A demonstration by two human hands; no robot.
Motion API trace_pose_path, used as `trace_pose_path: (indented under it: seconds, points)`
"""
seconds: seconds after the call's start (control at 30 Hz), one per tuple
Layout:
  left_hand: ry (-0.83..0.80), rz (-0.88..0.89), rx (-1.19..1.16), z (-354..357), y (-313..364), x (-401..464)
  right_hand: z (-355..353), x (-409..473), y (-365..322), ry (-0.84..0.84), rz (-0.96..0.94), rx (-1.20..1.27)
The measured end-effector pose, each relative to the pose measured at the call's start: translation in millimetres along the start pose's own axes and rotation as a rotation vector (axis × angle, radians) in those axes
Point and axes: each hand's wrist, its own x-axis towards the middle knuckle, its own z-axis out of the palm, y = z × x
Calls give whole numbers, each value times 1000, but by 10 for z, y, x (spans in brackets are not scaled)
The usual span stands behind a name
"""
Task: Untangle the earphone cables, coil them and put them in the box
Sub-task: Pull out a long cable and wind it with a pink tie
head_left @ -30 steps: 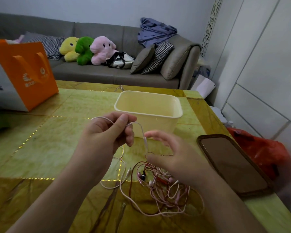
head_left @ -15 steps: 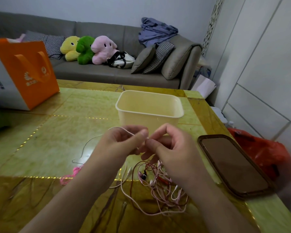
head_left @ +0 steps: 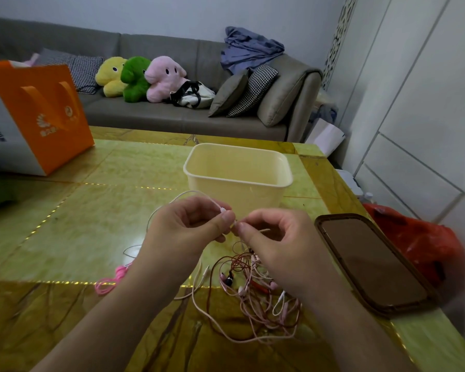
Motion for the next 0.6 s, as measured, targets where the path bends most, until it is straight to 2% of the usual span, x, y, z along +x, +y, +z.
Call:
trace_pose_path:
  seconds: [0.33,0.6]
  points:
    - [6,71,69,43,6,-27,115,4,14,111,-39,-112]
    - [39,107,110,72,27,-50,138,-34,-19,194,-152,-365]
